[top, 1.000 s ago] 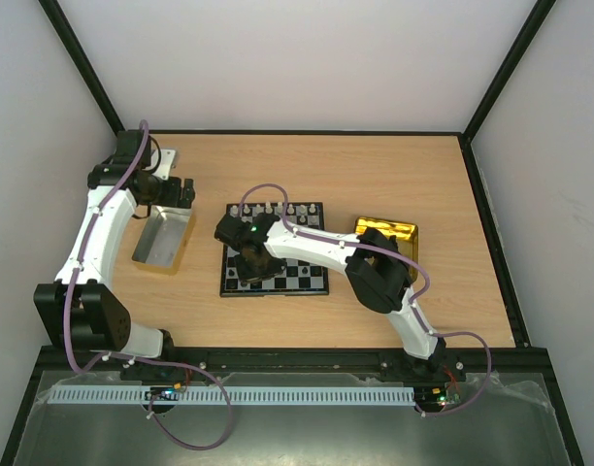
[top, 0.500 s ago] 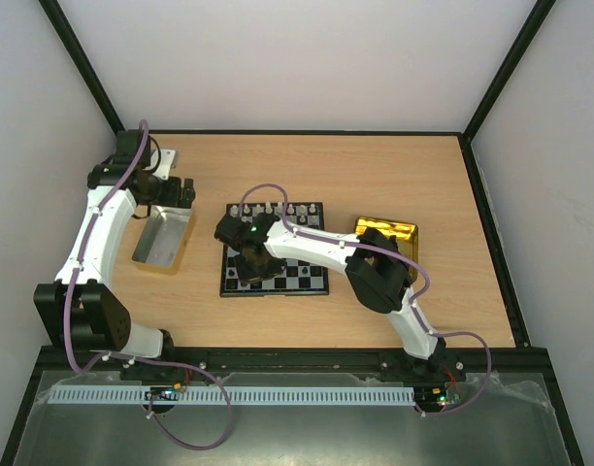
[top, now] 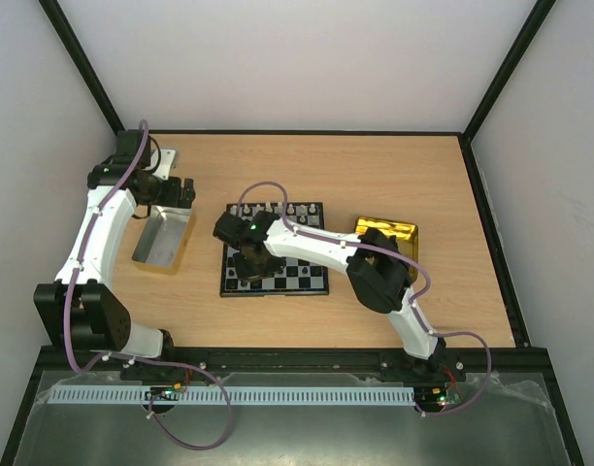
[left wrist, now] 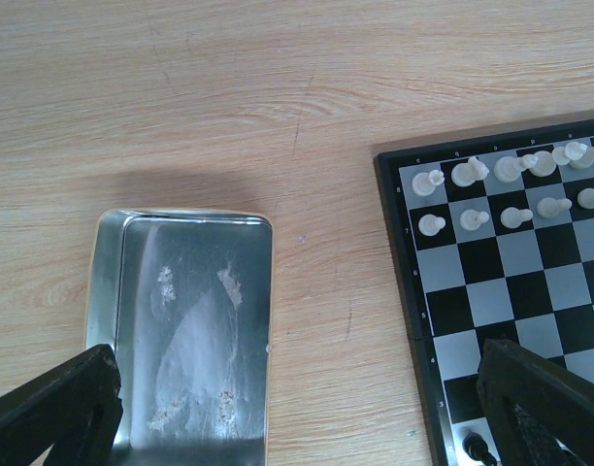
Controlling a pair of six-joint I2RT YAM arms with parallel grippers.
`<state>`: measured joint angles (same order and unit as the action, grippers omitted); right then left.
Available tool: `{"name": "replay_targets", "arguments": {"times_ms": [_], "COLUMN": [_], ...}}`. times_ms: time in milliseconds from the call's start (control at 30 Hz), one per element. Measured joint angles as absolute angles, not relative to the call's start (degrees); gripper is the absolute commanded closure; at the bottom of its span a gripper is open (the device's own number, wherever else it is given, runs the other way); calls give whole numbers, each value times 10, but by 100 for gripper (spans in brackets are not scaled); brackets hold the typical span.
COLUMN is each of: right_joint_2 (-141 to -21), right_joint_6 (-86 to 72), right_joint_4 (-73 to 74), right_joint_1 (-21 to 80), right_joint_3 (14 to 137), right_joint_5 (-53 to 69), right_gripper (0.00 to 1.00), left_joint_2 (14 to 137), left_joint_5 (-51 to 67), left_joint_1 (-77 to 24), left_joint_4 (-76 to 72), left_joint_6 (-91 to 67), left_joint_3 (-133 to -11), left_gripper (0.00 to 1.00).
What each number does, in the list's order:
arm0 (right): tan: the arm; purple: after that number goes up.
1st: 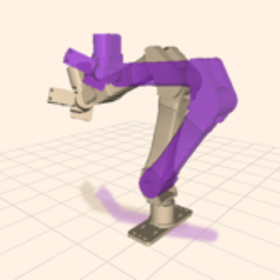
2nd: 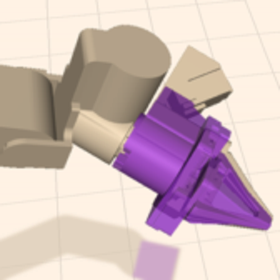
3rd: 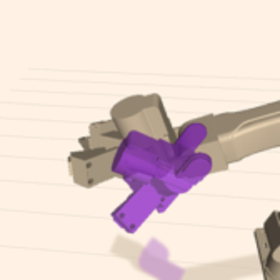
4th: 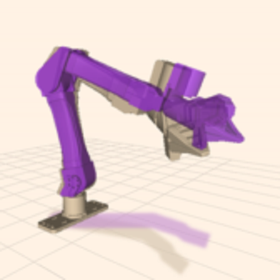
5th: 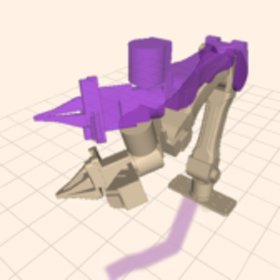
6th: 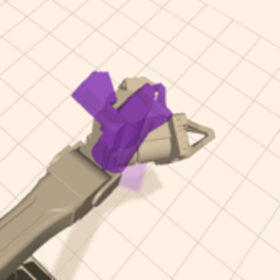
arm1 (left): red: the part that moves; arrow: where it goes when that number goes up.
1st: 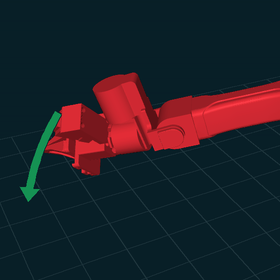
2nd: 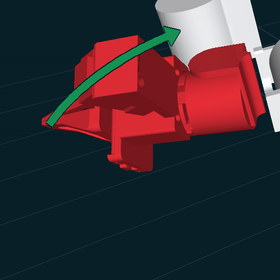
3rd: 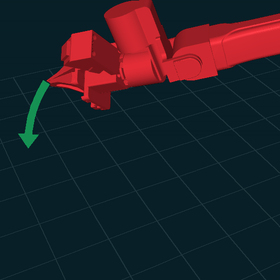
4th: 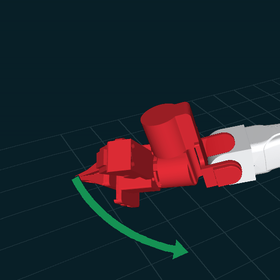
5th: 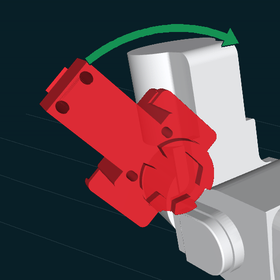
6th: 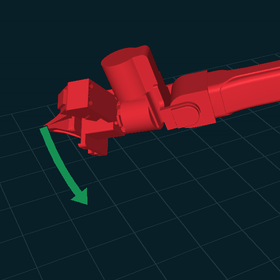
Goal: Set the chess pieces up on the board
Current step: Place the chess piece on the chessboard, then pick up the chess piece from the storage box.
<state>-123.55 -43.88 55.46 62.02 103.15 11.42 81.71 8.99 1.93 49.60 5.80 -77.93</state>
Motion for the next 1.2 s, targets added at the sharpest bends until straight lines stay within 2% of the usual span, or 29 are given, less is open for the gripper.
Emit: {"name": "replay_targets", "arguments": {"times_ms": [500,667,867,1000,1200], "right_joint_2": [-1234,-1202,-1103,-1039,-1021], "right_joint_6": [-433,-432,-427,-415,-391], "right_joint_4": [587,603,603,596,580], "right_joint_1": [611,581,505,417,301], "right_joint_3": [1056,1055,1015,952,858], "right_joint_5": [97,83,56,44,27], "right_gripper": [80,78,76,76,76], "left_joint_2": [817,817,818,820,832], "left_joint_5": [90,90,90,90,90], "left_joint_1": [20,20,20,20,20], "left_joint_4": [496,496,496,496,496], "left_joint_6": [58,58,58,58,58], "left_joint_3": [-779,-779,-779,-780,-781], "left_gripper": [0,1,0,1,1]}}
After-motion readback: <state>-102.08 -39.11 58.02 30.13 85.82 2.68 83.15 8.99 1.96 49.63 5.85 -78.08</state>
